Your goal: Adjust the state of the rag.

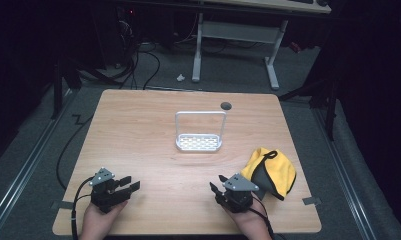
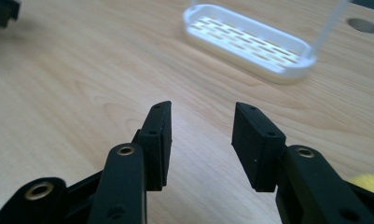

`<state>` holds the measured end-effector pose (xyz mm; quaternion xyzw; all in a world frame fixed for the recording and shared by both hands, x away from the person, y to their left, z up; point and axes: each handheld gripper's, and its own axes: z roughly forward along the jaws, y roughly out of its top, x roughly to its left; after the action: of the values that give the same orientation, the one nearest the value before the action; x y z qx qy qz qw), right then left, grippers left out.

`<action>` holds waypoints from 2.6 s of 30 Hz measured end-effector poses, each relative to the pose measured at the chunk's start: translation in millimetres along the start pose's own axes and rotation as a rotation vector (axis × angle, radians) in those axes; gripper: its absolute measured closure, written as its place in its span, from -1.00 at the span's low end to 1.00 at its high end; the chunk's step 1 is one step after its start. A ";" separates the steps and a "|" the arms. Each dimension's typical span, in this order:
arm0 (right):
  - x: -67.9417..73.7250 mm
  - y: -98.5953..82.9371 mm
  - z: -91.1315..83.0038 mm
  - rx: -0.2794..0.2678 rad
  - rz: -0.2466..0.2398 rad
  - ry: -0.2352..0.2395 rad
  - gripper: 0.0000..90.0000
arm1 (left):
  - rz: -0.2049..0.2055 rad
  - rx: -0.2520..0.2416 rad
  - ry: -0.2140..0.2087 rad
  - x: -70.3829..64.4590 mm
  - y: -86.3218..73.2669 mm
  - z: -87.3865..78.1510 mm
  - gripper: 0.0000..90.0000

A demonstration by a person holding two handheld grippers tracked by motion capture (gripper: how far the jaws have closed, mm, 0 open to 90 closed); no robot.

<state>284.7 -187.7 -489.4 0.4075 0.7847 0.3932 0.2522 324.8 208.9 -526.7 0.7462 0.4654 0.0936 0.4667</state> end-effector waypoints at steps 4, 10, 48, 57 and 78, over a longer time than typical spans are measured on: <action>-3.7 -14.9 4.3 0.028 0.009 0.003 0.21 | 0.023 -0.034 0.031 -6.3 -1.3 0.8 -0.05; -11.3 -20.0 7.7 0.042 0.003 0.016 0.21 | 0.060 -0.042 0.043 -15.2 -2.0 5.1 -0.12; -78.2 -25.5 -46.8 -0.007 0.189 -0.191 0.08 | 0.082 -0.018 0.015 -17.3 -1.3 5.0 -0.05; -73.5 -31.0 -36.2 0.066 0.166 -0.191 0.30 | 0.079 -0.020 0.012 -16.7 -0.9 3.8 -0.05; -1.2 3.9 -35.2 -0.035 -0.029 -0.053 0.95 | 0.087 -0.017 0.006 -20.3 -0.7 4.6 -0.05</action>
<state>261.9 -201.8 -466.2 0.4020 0.7765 0.3921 0.2857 315.9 190.3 -523.8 0.7615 0.4329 0.1202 0.4672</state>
